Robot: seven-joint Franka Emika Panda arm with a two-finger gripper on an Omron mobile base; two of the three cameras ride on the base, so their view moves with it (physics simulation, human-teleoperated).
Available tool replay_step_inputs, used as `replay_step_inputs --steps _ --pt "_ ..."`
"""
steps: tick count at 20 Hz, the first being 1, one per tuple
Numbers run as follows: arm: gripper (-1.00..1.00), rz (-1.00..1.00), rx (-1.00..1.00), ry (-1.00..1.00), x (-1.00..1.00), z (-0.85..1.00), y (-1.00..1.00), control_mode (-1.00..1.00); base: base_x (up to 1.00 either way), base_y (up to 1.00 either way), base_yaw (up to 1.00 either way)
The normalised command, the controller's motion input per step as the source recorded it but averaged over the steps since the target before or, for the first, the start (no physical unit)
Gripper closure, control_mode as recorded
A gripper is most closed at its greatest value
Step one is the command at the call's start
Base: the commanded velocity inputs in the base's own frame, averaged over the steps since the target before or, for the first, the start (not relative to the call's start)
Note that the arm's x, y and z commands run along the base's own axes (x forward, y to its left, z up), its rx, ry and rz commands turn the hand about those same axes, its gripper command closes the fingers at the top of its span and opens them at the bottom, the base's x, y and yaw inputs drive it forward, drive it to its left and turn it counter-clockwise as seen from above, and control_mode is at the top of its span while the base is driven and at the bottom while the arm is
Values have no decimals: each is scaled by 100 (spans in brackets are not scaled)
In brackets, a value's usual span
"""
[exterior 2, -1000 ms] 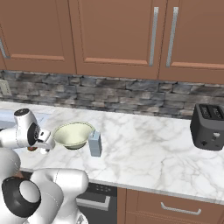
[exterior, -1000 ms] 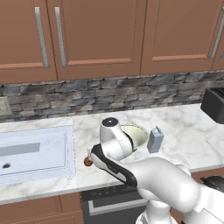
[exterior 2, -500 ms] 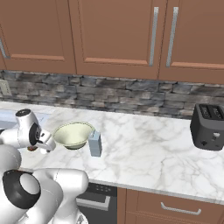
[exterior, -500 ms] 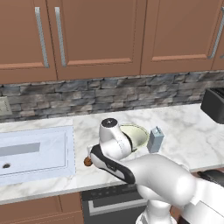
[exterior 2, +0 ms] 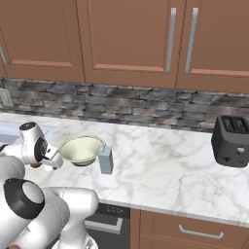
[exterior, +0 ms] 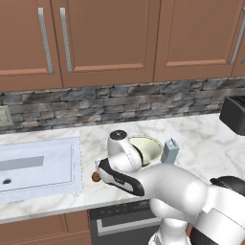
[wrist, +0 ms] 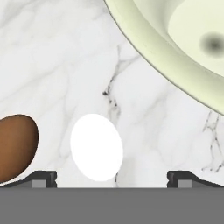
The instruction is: Gather the eggs and milk located in the vicinity of the sink area and place them right next to the bowl.
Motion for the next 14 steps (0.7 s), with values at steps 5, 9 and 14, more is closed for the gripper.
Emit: replay_step_inputs --steps 5,9,14 --pt "-100 0 0 0 10 -17 5 -100 0 0 0" --pt "-100 0 0 0 9 -15 4 -100 0 0 0" --pt "-100 0 0 0 7 -14 5 -100 0 0 0"
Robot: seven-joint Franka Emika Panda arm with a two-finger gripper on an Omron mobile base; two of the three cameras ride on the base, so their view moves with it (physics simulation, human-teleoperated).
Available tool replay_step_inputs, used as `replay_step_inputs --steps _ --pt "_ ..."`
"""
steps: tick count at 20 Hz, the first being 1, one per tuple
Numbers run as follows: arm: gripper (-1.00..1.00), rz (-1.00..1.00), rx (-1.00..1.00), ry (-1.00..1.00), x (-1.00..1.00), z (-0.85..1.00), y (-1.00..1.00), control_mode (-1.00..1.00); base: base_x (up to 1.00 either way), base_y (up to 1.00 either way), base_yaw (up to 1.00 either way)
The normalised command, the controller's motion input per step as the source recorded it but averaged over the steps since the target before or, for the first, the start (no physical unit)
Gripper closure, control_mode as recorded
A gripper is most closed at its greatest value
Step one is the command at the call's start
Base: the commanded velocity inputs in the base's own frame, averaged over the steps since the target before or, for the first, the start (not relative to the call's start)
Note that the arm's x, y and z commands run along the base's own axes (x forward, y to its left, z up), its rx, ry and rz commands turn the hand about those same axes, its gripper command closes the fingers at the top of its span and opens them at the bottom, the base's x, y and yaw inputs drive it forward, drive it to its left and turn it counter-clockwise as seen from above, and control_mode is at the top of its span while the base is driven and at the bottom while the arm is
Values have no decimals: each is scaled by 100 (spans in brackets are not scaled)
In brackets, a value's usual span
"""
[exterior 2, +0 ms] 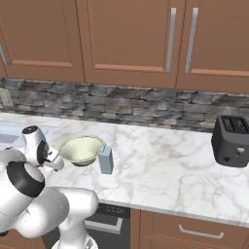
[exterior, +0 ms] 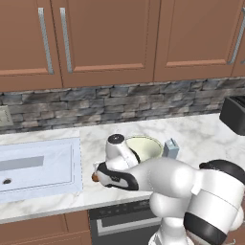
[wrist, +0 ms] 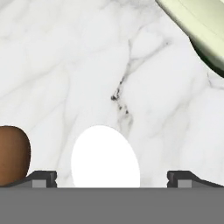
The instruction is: Gather the eggs and milk located in the vicinity of the sink area and place them right next to the bowl.
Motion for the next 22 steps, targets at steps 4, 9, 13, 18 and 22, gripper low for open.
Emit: replay_step_inputs --steps 4,9,13,18,22 --pt "-100 0 0 0 5 -16 6 -100 0 0 0" --pt "100 0 0 0 0 -17 3 -100 0 0 0" --pt "100 0 0 0 0 -6 1 -100 0 0 0" --pt "100 0 0 0 0 0 0 -100 0 0 0" --pt "100 0 0 0 0 -2 0 -100 0 0 0"
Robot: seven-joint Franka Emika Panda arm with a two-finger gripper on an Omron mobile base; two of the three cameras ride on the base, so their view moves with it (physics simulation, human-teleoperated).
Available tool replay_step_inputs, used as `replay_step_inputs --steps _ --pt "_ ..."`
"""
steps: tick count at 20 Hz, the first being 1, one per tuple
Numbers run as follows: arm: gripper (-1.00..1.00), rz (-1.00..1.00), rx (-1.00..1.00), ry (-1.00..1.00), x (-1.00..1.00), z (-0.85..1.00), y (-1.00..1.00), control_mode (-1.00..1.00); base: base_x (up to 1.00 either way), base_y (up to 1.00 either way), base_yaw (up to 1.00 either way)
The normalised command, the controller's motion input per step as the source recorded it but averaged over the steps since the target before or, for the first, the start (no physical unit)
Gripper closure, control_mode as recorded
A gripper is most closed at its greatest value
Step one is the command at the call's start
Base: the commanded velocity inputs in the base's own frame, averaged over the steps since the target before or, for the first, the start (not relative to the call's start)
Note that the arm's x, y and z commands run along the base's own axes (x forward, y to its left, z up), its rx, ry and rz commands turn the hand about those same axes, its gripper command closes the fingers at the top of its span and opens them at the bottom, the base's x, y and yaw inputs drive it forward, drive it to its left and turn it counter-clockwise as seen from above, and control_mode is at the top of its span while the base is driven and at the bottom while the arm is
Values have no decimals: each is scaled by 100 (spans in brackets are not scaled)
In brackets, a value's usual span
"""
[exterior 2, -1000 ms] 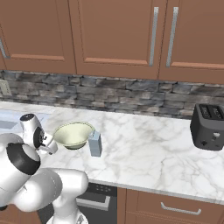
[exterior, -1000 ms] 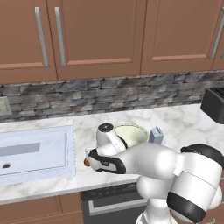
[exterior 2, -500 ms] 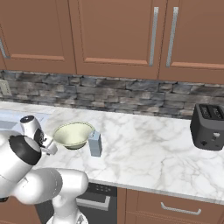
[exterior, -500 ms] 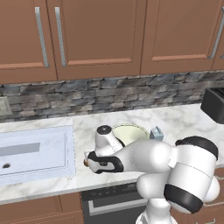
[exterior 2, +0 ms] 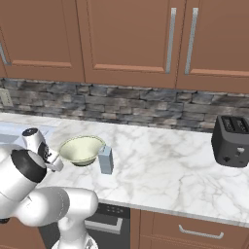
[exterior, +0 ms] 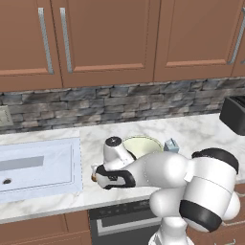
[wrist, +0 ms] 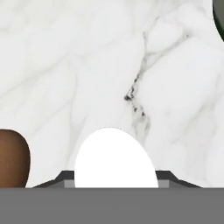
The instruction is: Gather the eggs and milk located in the vicinity of the sink area and place them right next to the bowl.
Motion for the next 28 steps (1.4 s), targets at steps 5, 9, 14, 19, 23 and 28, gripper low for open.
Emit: replay_step_inputs --steps 5,9,14,19,23,28 --pt "100 0 0 -2 0 -12 0 -100 0 0 0" --pt "100 0 -4 -4 0 -17 0 -100 0 0 0" --pt "100 0 -5 -14 0 -16 0 -100 0 0 0" --pt "100 0 -5 -15 0 -18 0 -100 0 0 0" --pt "100 0 -1 -4 0 -8 0 -100 0 0 0" --pt "100 -1 0 0 1 -18 -15 -100 0 0 0"
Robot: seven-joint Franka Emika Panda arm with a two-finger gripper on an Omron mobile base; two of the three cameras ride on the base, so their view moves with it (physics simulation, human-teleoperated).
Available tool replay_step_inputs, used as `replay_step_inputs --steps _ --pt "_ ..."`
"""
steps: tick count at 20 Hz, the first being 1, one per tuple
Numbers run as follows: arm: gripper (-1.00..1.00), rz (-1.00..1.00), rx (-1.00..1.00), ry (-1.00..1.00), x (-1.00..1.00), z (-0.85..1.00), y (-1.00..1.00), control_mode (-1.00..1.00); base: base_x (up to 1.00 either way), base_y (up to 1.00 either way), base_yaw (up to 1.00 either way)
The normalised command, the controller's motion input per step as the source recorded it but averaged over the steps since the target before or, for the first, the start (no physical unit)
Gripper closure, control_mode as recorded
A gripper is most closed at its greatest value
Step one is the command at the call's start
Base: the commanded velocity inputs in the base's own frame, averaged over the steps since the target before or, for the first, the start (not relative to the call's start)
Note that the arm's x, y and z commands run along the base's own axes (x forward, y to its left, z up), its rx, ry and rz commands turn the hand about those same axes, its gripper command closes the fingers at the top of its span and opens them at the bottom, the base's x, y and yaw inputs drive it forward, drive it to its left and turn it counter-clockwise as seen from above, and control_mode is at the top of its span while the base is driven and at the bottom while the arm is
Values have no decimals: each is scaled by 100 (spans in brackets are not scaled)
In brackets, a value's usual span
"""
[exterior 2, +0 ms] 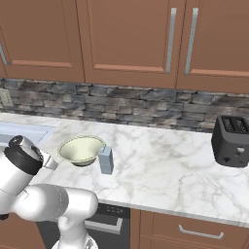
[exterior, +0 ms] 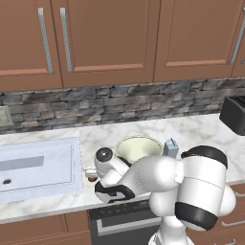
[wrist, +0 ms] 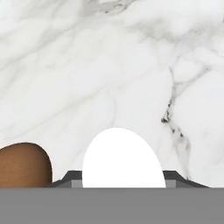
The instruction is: Gather the eggs and milk located in the vicinity of the sink area and place them right next to the bowl.
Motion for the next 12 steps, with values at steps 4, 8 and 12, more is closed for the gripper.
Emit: replay_step_inputs --steps 4,8,12 --pt "100 -1 0 0 0 -23 -24 -100 0 0 0" --pt "100 0 0 0 0 -27 -33 -100 0 0 0" --pt "100 -1 0 0 0 -26 -39 -100 0 0 0"
